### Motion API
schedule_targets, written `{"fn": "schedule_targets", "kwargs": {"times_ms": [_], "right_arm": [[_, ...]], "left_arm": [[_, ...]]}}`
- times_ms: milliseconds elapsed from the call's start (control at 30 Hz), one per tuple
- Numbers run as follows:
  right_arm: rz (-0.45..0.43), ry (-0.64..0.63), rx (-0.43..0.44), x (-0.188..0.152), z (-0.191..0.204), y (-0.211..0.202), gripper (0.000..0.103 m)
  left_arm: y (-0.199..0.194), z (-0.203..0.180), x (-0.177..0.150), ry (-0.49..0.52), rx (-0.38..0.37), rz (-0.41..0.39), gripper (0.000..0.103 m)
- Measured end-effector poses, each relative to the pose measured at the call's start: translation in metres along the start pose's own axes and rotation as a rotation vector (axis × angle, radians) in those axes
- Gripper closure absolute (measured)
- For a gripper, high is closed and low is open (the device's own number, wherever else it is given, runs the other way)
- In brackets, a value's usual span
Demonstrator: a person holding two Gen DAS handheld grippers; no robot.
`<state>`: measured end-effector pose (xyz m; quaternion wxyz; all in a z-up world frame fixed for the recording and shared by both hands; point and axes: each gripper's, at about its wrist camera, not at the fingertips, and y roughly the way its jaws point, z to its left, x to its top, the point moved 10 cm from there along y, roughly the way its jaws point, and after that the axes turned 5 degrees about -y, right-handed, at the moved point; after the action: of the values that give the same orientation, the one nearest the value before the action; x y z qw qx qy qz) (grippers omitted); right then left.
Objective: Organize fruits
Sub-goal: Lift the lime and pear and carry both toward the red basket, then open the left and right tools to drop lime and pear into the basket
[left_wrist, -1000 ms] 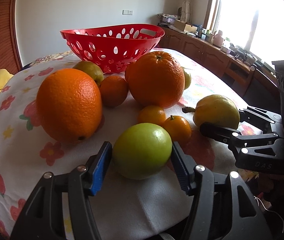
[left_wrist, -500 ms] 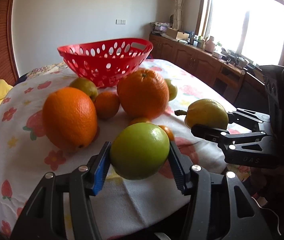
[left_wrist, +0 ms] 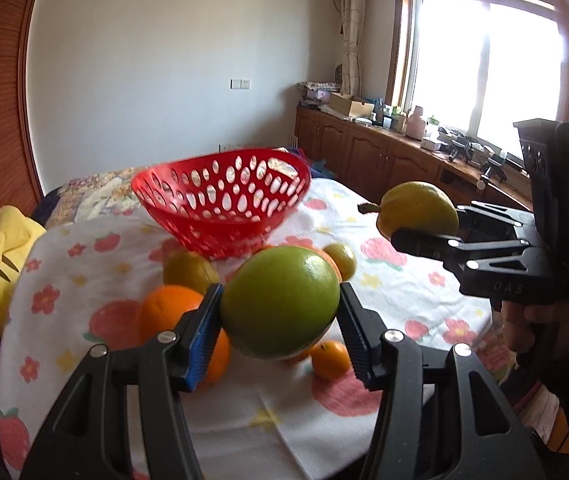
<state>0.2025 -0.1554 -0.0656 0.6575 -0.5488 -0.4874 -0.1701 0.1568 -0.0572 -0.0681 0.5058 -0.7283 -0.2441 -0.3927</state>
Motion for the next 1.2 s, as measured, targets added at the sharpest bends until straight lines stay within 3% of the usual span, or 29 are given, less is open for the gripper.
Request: {"fn": "schedule_targets", "kwargs": {"times_ms": [267,533,900,1200], "right_arm": [[-0.001,-0.075,0.025,0.056,-0.009,0.044,0.041],[0.069,-0.083,0.084,0.080,-0.014,0.110,0.040],[0.217,-0.228,0.122,0.069,0.007,0.177,0.040],[0.287,-0.273,0.128,0.059,0.009,0.197,0.040]], "left_arm": [[0.017,0.036,0.041,0.034,0.032,-0.032,0.049],[0.038,0.073,0.077,0.027,0.077,-0.042,0.049],[0.086,0.091,0.092,0.026,0.092,-0.001,0.048],[0.105,0.098,0.095,0.030,0.092,0.018,0.048]]}}
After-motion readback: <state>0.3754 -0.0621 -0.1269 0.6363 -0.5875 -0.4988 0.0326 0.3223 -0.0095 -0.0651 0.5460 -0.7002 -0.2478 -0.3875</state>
